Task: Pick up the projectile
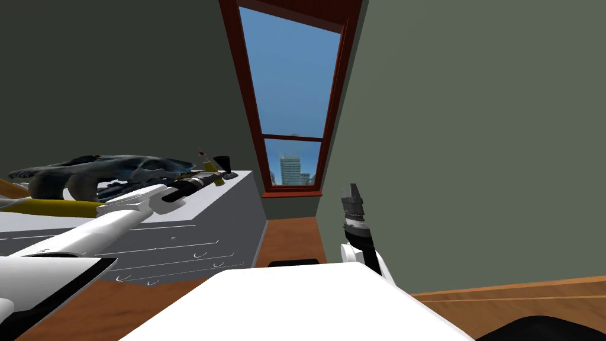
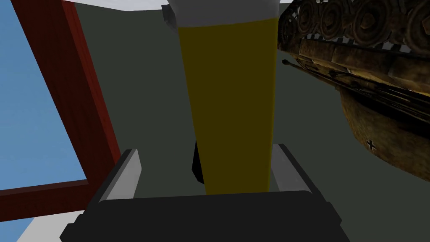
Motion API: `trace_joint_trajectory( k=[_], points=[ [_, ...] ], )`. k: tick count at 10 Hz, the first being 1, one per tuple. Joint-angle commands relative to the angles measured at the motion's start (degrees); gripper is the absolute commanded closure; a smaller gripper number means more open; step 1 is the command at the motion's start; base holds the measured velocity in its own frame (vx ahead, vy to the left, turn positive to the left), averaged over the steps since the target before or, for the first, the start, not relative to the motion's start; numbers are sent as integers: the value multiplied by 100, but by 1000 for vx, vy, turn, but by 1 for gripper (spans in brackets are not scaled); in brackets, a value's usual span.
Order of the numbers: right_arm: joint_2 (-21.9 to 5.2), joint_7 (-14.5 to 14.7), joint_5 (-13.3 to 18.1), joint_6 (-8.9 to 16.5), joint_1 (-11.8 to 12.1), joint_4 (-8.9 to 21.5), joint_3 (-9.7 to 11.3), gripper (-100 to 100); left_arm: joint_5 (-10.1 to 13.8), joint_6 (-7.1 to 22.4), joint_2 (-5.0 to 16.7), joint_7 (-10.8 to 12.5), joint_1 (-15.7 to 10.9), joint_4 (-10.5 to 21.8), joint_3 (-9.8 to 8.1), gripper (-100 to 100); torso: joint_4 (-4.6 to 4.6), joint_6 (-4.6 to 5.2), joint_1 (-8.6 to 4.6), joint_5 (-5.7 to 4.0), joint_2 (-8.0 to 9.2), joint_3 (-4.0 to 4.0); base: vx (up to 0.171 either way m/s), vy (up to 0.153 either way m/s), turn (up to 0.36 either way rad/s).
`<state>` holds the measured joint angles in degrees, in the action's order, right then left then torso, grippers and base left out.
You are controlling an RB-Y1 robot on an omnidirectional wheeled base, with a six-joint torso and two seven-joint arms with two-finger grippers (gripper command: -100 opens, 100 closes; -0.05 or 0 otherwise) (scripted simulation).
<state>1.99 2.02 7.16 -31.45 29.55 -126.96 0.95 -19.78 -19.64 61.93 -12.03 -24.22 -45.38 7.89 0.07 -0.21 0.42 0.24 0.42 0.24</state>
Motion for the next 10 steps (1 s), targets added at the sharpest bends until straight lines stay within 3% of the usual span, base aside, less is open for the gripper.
trace_joint_trajectory(
  k=[1,2,3,5,8,9,10],
  points=[
    [0,0,0,0,0,0,0,0,-5,6,4,2,-286,286,94,-100,0,0,0,0,0,0,-24,-10,22],
    [0,0,0,0,1,0,0,0,-5,6,4,2,-501,500,94,-100,-5,1,4,0,-25,-14,16,-3,-1],
    [0,0,0,0,1,0,0,0,-81,-42,154,-7,-717,751,399,-100,-10,2,7,1,-43,-25,-109,-34,-164],
    [0,0,0,0,-1,0,0,0,-81,-42,154,-7,-1130,1197,649,-100,0,2,-7,-1,6,2,-131,-34,-49],
    [-1,0,0,0,1,0,0,0,-81,-42,154,-7,-1532,1467,649,-100,-10,2,10,2,-42,-24,2,4,5],
    [-1,0,0,0,2,0,0,0,-82,-43,136,-27,-1457,1437,639,-100,-12,1,12,3,-49,-29,8,4,-2],
    [-1,0,0,0,1,0,0,0,-80,-33,139,-25,-1462,1429,637,100,-13,1,12,4,-49,-29,0,0,0]
  ],
)
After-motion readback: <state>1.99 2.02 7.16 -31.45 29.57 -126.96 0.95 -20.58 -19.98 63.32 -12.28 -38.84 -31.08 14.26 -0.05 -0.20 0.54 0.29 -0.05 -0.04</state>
